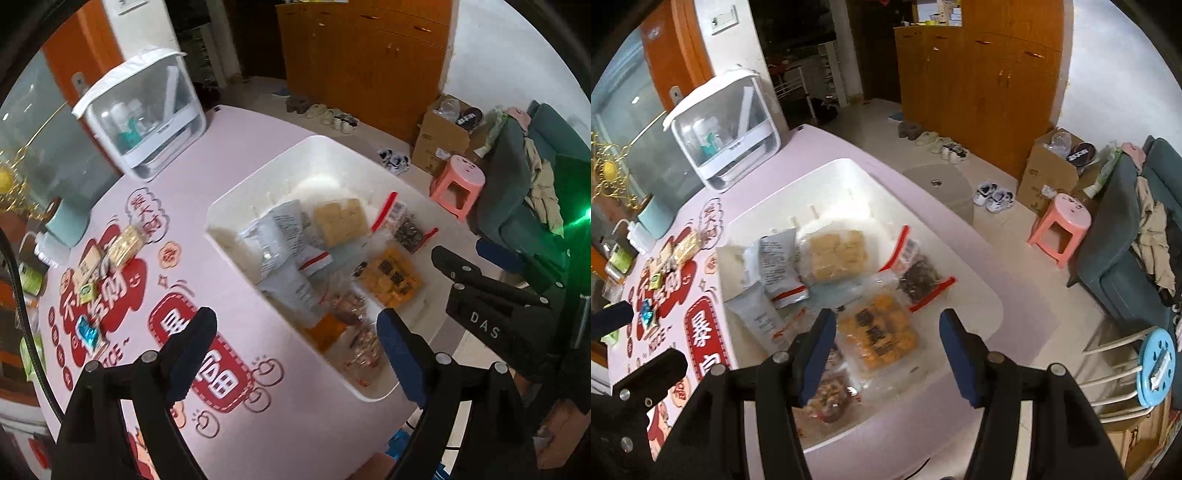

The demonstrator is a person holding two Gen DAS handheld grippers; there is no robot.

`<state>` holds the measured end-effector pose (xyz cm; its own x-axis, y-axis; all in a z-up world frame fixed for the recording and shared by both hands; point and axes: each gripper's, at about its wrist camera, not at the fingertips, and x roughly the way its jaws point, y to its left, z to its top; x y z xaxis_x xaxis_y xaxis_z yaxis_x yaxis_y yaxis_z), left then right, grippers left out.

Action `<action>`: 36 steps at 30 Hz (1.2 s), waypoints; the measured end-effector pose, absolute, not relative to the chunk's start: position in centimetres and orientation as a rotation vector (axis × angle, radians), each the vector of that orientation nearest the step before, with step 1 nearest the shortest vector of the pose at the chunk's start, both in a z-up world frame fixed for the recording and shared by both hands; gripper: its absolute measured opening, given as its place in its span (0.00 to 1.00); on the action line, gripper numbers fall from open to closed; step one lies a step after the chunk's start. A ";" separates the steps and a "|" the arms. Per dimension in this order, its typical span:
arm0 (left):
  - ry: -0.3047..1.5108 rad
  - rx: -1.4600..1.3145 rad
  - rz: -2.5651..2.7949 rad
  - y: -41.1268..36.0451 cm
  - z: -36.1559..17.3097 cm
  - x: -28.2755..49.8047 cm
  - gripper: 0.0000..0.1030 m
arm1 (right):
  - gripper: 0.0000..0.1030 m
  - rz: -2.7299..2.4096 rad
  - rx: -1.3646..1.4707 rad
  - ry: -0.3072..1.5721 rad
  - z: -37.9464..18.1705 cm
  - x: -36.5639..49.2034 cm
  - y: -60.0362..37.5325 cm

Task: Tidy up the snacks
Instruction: 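Withdraw both tools from the bin back over the table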

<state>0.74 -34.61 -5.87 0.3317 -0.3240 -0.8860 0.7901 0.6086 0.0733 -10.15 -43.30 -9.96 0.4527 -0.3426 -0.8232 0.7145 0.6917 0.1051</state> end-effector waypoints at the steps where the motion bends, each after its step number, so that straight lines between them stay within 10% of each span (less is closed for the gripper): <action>1: 0.980 0.551 -0.765 -34.0 -5.8 0.9 0.86 | 0.57 -0.671 0.480 0.877 -9.9 -9.9 -43.0; 36: 0.993 0.241 -0.038 -1.8 -3.1 23.6 0.93 | 0.57 -0.172 0.123 0.888 -3.4 16.6 -28.4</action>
